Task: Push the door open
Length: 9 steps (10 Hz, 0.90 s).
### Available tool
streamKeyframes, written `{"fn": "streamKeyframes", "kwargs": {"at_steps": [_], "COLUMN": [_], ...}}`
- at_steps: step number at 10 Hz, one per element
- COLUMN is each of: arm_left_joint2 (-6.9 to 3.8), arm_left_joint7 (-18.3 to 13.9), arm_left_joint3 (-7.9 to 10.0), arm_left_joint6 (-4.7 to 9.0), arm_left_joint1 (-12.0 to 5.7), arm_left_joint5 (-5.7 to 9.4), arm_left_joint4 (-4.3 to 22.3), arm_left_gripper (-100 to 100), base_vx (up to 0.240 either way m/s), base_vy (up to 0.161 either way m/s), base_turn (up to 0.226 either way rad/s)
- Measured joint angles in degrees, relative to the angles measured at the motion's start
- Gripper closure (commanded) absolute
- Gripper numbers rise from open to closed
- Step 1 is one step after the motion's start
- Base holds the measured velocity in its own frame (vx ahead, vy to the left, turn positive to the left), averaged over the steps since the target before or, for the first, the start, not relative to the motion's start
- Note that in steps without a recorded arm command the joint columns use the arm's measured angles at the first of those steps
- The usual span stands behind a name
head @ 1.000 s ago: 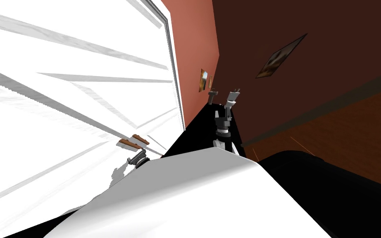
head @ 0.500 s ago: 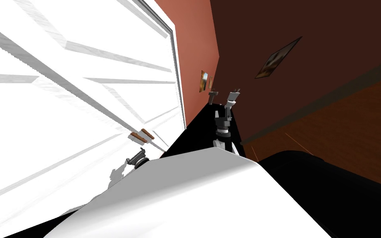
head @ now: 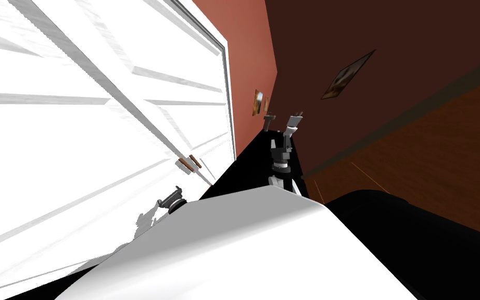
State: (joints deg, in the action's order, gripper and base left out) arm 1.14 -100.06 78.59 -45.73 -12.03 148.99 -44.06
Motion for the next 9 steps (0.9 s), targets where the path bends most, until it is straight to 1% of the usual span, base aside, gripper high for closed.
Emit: {"fn": "streamKeyframes", "kwargs": {"at_steps": [1,3,4,6,9], "arm_left_joint2": [-0.33,-0.74,-1.21,-1.50,-2.35], "arm_left_joint7": [0.02,-0.24,-0.30,-0.61,-0.71], "arm_left_joint3": [-0.01,-0.24,-0.30,-0.54,-0.70], "arm_left_joint6": [-0.12,-0.05,-0.15,-0.08,-0.37], "arm_left_joint1": [-0.02,0.17,0.17,0.39,0.47], "arm_left_joint5": [-0.01,-0.17,-0.21,-0.37,-0.48], "arm_left_joint4": [0.29,0.04,0.31,-0.09,0.38], "arm_left_gripper": [-100,-100,-100,-100,-100], "base_vx": [-0.129,-0.091,-0.048,-0.050,-0.046], "base_vy": [0.171,0.217,0.203,0.192,0.205], "base_turn": [0.092,0.082,0.092,0.069,0.075]}}
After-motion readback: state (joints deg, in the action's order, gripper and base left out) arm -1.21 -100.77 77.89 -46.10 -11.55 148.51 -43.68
